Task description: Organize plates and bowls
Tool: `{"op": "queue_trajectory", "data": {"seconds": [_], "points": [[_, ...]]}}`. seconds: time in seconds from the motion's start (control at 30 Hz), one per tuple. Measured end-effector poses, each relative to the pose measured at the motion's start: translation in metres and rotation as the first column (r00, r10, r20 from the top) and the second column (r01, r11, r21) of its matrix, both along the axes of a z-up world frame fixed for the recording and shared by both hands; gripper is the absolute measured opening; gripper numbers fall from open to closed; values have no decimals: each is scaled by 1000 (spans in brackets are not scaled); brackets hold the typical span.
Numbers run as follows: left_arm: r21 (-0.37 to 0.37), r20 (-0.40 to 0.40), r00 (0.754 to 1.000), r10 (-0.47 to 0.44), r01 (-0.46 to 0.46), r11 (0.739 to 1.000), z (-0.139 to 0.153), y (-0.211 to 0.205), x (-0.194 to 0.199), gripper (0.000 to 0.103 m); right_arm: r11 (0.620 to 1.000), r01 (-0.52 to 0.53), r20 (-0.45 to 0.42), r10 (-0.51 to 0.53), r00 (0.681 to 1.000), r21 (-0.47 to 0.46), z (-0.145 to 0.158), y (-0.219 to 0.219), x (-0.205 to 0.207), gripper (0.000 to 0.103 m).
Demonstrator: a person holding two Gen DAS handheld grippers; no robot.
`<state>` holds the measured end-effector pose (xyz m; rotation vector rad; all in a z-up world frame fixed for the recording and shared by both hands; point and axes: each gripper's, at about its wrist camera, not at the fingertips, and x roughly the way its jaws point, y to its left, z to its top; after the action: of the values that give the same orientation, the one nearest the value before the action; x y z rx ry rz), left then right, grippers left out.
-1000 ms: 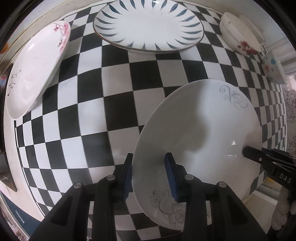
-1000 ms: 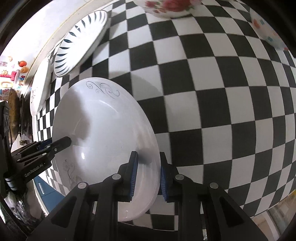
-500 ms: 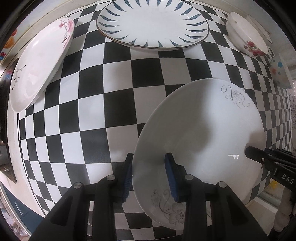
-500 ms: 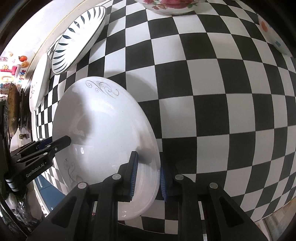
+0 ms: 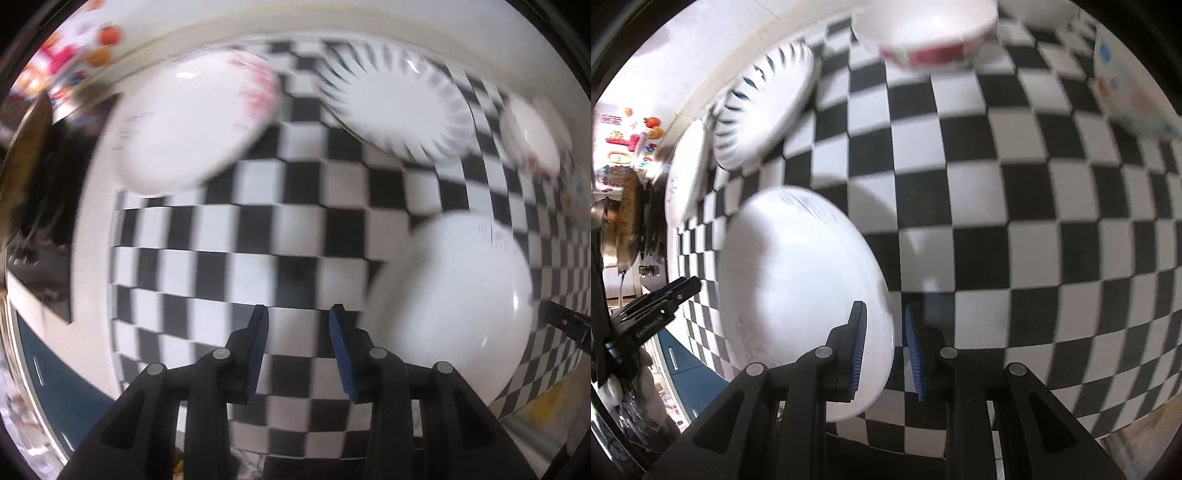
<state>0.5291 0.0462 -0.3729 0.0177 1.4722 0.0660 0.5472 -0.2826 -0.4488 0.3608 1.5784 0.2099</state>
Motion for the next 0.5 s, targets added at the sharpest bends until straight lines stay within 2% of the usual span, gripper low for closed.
{"op": "queue_trajectory", "data": {"seconds": [0.03, 0.07, 0.13, 0.17, 0.23, 0.33, 0.5], "points": [[6, 22, 999, 27, -27, 1000, 10, 12, -1, 32, 1000, -6, 15, 6, 1000, 2, 7, 1, 3, 30], [7, 38, 998, 49, -49, 999, 17, 26, -1, 32, 1000, -14, 39, 14, 999, 7, 19, 4, 9, 44], [-7, 71, 991, 110, -110, 994, 31, 52, 4, 32, 999, -27, 108, 24, 994, 26, 44, 16, 25, 66], [-18, 82, 987, 140, -139, 990, 36, 64, 8, 32, 999, -28, 143, 22, 989, 41, 54, 23, 32, 72], [-58, 93, 977, 193, -188, 980, 41, 89, 21, 34, 996, -44, 196, 29, 980, 72, 70, 43, 52, 72], [-99, 93, 962, 258, -249, 964, 33, 121, 42, 34, 993, -80, 209, 61, 976, 84, 79, 81, 85, 72], [-155, 47, 945, 324, -314, 937, 4, 174, 75, 34, 982, -151, 190, 128, 973, 110, 68, 162, 145, 72]]}}
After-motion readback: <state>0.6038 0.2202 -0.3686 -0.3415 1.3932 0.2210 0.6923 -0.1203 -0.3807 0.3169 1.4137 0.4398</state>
